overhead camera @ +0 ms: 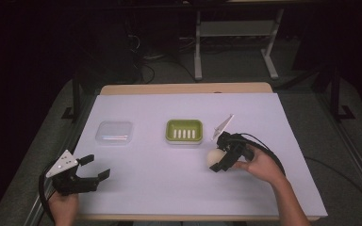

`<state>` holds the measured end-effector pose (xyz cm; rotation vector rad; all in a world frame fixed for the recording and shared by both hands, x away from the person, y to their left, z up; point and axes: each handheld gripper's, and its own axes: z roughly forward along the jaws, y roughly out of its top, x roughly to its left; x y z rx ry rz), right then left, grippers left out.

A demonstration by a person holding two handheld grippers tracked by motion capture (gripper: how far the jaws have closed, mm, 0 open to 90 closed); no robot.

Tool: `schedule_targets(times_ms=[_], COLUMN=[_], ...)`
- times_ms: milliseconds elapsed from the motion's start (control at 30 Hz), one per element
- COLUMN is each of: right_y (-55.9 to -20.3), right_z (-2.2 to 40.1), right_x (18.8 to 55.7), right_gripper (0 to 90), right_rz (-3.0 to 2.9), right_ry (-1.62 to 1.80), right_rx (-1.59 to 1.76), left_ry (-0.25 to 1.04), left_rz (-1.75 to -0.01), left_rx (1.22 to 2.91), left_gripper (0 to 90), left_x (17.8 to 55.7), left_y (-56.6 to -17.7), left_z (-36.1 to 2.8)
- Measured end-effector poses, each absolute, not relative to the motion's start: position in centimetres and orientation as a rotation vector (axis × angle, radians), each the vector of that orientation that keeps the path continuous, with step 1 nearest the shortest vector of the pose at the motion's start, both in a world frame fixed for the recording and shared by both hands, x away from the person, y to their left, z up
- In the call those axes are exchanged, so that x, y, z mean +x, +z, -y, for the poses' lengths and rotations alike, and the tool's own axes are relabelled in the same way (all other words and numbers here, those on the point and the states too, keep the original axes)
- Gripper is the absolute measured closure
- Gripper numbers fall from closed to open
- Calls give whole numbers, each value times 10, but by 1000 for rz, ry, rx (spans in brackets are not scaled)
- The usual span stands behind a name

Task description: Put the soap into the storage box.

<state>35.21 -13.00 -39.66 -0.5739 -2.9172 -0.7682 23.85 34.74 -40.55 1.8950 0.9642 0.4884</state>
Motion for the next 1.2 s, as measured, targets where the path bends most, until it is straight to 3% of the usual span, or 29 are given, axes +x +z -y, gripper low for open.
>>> schedule_targets(times_ms=[1200], right_y=[-374], right_z=[98], right_x=[398], right_gripper=[238], right_rz=[2920], right_ry=[-778], right_rx=[-542], left_ry=[490], left_rz=[-966], left_rx=[1879], left_gripper=[133], left_x=[239], left_y=[-405], left_z=[-348])
